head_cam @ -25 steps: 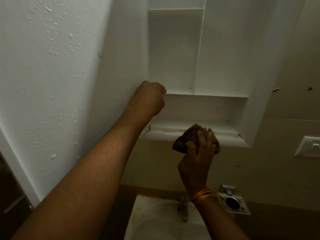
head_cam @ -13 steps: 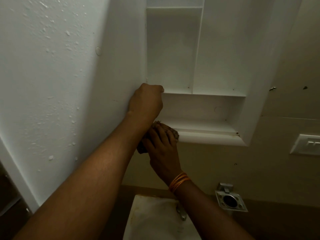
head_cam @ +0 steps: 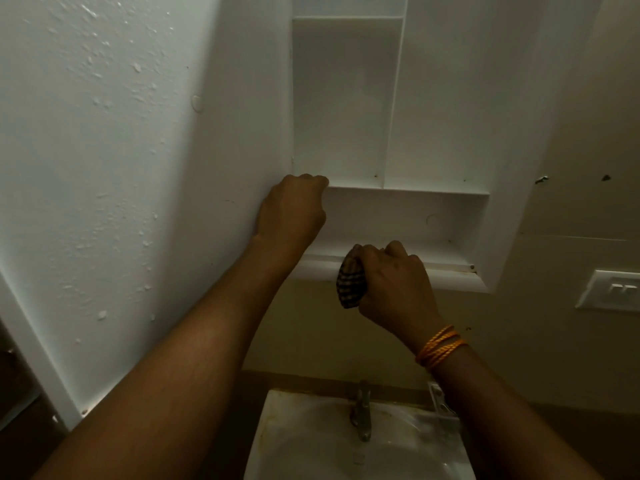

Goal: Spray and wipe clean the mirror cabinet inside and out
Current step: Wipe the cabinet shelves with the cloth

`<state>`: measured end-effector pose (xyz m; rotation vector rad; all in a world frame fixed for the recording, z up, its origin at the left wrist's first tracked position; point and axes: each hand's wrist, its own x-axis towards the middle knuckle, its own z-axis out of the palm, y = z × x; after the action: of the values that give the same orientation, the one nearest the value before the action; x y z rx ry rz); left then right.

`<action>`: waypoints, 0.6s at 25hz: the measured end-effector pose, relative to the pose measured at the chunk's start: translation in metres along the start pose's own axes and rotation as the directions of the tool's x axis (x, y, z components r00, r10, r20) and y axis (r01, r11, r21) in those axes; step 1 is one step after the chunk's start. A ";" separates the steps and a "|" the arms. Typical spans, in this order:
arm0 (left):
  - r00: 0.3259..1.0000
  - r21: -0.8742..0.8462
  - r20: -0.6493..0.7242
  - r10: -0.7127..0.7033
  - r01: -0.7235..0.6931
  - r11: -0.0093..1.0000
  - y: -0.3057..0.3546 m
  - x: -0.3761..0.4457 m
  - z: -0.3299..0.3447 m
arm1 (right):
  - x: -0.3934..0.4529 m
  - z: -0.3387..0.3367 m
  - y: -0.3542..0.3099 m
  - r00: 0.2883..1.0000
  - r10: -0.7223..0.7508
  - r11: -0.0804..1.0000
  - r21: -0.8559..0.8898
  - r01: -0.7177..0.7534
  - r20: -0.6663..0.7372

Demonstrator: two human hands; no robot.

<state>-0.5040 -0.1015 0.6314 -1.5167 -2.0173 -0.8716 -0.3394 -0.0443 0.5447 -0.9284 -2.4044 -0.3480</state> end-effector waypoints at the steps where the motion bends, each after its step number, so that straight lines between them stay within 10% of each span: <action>1: 1.000 0.006 0.002 0.007 -0.007 1.000 0.000 0.001 0.002 | 0.004 0.001 -0.006 1.000 -0.011 1.000 -0.015 0.011 0.000; 15: 0.998 0.028 -0.053 -0.045 0.046 0.999 0.000 0.000 0.008 | 0.003 0.043 -0.042 0.959 -0.195 0.974 0.078 0.214 -0.204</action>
<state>-0.5036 -0.0960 0.6263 -1.4225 -2.0247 -0.8869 -0.3866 -0.0554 0.5090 -0.5736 -2.3168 -0.3728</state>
